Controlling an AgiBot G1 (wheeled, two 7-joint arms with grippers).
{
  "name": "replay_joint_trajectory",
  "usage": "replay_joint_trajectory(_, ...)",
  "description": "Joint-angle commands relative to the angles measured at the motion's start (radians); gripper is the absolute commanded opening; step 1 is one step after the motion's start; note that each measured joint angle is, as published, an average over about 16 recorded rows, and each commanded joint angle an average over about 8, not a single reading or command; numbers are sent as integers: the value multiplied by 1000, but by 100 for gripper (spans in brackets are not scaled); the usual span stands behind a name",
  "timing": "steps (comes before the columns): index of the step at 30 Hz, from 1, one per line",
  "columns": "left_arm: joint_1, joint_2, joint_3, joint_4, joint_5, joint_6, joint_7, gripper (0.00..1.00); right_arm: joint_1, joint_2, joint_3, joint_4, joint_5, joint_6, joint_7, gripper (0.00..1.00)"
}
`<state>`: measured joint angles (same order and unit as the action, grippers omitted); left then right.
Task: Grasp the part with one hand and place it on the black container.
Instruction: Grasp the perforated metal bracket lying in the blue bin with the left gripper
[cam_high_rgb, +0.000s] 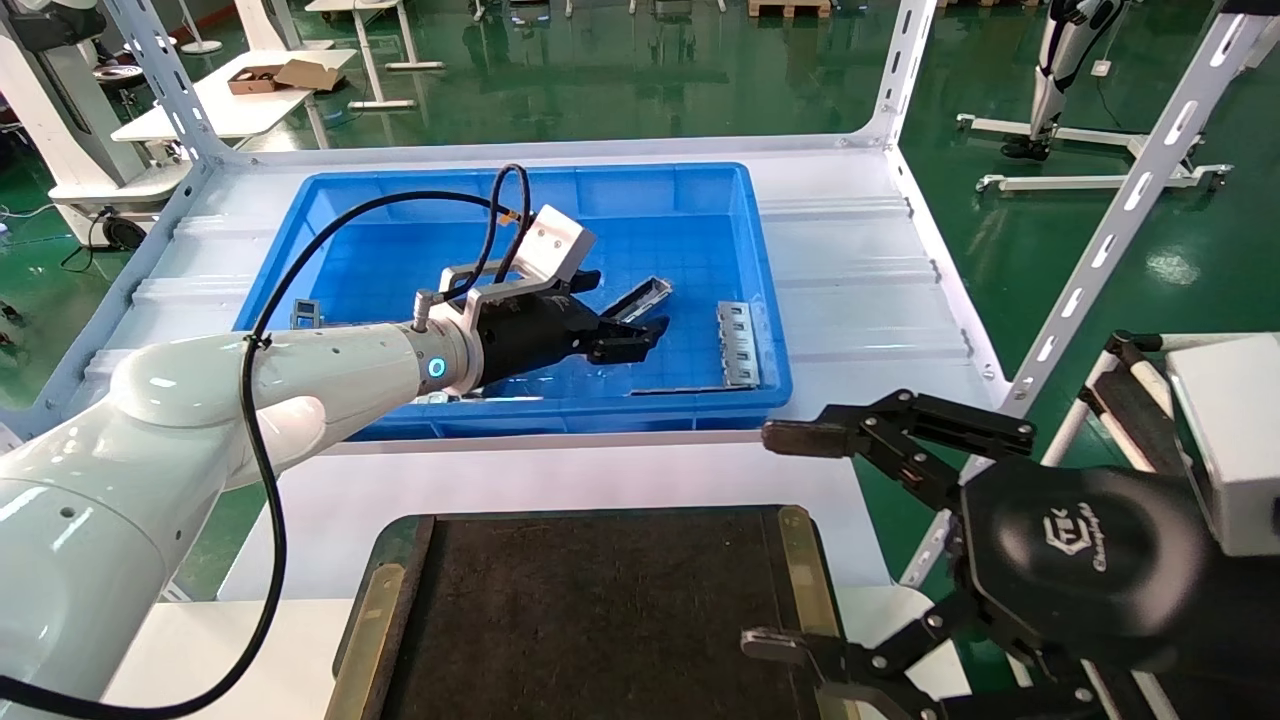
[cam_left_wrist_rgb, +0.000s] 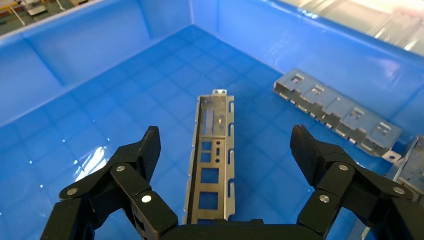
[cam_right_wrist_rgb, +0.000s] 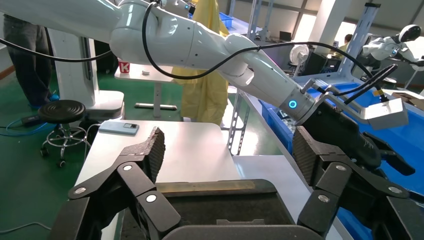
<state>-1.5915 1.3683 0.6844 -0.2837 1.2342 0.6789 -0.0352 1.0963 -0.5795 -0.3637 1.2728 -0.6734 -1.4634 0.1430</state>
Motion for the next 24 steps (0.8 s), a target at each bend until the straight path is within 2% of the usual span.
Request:
replay_joint_trajectory(1,2,0,22,-4,-9,-14,-13,0,0,0,0,0,0,0,0,0)
replay_joint_trajectory(24,-3,-7,133,33,-127,-51,9,0,0,0,0,0,0,0,0,0)
